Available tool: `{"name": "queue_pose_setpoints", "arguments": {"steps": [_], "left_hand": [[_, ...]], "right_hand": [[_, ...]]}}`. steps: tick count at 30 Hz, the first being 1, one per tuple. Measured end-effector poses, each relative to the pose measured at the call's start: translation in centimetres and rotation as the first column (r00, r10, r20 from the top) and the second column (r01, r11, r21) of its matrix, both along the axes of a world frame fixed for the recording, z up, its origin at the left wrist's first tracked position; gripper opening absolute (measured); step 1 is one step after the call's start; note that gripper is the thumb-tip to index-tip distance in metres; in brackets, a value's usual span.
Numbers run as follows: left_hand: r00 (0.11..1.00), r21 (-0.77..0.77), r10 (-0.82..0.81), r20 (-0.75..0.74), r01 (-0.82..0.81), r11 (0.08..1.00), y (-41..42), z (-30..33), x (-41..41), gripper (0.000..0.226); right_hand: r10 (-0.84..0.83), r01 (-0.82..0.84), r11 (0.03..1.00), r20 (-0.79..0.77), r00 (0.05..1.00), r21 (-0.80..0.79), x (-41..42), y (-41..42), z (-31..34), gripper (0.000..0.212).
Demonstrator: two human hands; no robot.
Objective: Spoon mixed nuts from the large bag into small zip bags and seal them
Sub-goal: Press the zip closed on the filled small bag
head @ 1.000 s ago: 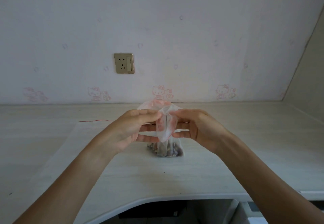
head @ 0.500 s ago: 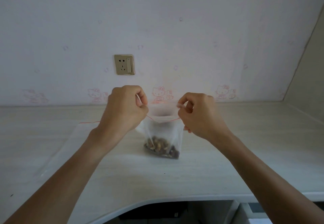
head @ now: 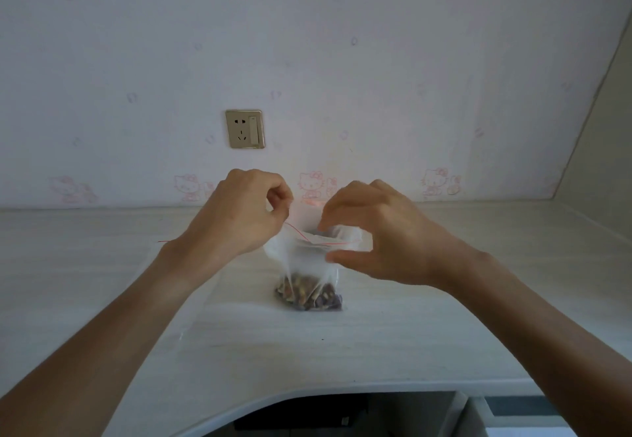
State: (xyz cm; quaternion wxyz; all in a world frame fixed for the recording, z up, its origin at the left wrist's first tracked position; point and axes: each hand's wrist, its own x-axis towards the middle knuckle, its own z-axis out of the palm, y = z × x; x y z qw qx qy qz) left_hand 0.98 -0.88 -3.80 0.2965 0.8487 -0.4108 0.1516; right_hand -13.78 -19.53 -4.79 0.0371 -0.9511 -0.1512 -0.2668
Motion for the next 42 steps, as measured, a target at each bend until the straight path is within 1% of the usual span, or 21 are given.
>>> {"name": "queue_pose_setpoints", "arguments": {"steps": [3,5,6,8,9,10,12,14,15,17,19,22,23,24,28,32,36,39,41,42], "left_hand": [[1.0,-0.006,-0.029,-0.011,0.029,1.0,0.3,0.4,0.1,0.027],[0.995,-0.015,-0.089,-0.049,0.088,0.996,0.5,0.7,0.2,0.033],[0.991,0.001,-0.124,-0.05,0.124,0.992,0.7,0.9,0.3,0.037],[0.979,0.094,-0.202,-0.006,0.202,0.975,1.2,1.3,0.4,0.04],[0.972,0.153,-0.235,0.018,0.23,0.961,1.4,1.4,0.6,0.043],[0.967,0.217,-0.25,0.039,0.236,0.947,1.5,1.6,0.7,0.045],[0.97,0.338,-0.223,0.091,0.181,0.924,1.6,1.8,1.2,0.046],[0.977,0.447,-0.171,0.131,0.096,0.889,1.7,1.8,1.7,0.039],[0.98,0.483,-0.155,0.128,0.075,0.872,1.8,1.8,2.0,0.034],[0.98,0.498,-0.159,0.121,0.079,0.863,2.0,2.0,2.5,0.022],[0.978,0.443,-0.188,0.095,0.128,0.887,2.2,2.3,3.0,0.007],[0.96,0.227,-0.265,-0.091,0.279,0.933,2.1,2.9,3.0,0.019],[0.949,0.178,-0.285,-0.135,0.306,0.935,1.9,3.1,2.9,0.021],[0.942,0.165,-0.299,-0.151,0.322,0.932,1.8,3.2,2.9,0.022],[0.939,0.163,-0.319,-0.133,0.338,0.927,1.8,2.9,3.0,0.024],[0.93,0.047,-0.353,-0.103,0.359,0.932,1.8,1.7,3.1,0.03],[0.923,-0.019,-0.375,-0.086,0.374,0.927,1.6,0.5,3.3,0.039],[0.924,-0.112,-0.377,-0.069,0.368,0.923,1.5,-0.4,3.6,0.045],[0.921,-0.197,-0.372,-0.113,0.346,0.917,1.5,-1.1,3.7,0.039],[0.916,-0.244,-0.37,-0.158,0.327,0.913,1.6,-1.5,3.7,0.039]], "right_hand": [[-0.034,0.018,0.975,-0.07,0.997,-0.223,0.6,0.1,-0.2,0.046],[-0.081,0.062,0.939,-0.044,0.996,-0.338,1.1,0.1,-0.3,0.045],[-0.098,0.081,0.923,-0.026,0.995,-0.377,1.2,0.0,-0.1,0.04],[-0.117,0.108,0.906,0.003,0.993,-0.408,1.3,-0.2,0.4,0.025],[-0.117,0.114,0.904,0.017,0.993,-0.411,1.3,-0.3,0.7,0.021],[-0.114,0.117,0.904,0.032,0.993,-0.412,1.3,-0.3,1.0,0.022],[-0.113,0.12,0.901,0.041,0.993,-0.417,1.3,-0.5,1.5,0.027],[-0.108,0.101,0.907,0.007,0.994,-0.41,1.4,-0.7,2.2,0.026],[-0.101,0.084,0.915,-0.023,0.995,-0.396,1.4,-0.9,2.5,0.024],[-0.084,0.056,0.921,-0.057,0.995,-0.385,1.5,-1.4,3.3,0.021],[-0.063,0.036,0.93,-0.063,0.996,-0.365,1.6,-1.8,4.0,0.018],[-0.06,0.026,0.955,-0.106,0.993,-0.297,2.0,-2.3,5.1,0.02],[-0.073,0.036,0.962,-0.129,0.989,-0.271,2.1,-2.5,5.4,0.022],[-0.087,0.048,0.968,-0.153,0.984,-0.245,2.2,-2.7,5.6,0.023],[-0.09,0.068,0.991,-0.197,0.976,-0.115,2.3,-3.4,5.4,0.026],[-0.048,0.074,0.991,-0.229,0.972,0.108,2.2,-3.7,4.7,0.023],[-0.021,0.062,0.977,-0.198,0.98,0.206,2.3,-4.0,3.8,0.026],[-0.027,0.049,0.964,-0.085,0.996,0.262,2.2,-4.1,3.1,0.026],[-0.058,0.06,0.944,-0.015,0.998,0.325,2.1,-4.2,2.7,0.027],[-0.076,0.069,0.926,0.004,0.997,0.372,2.1,-4.4,2.4,0.028]]}}
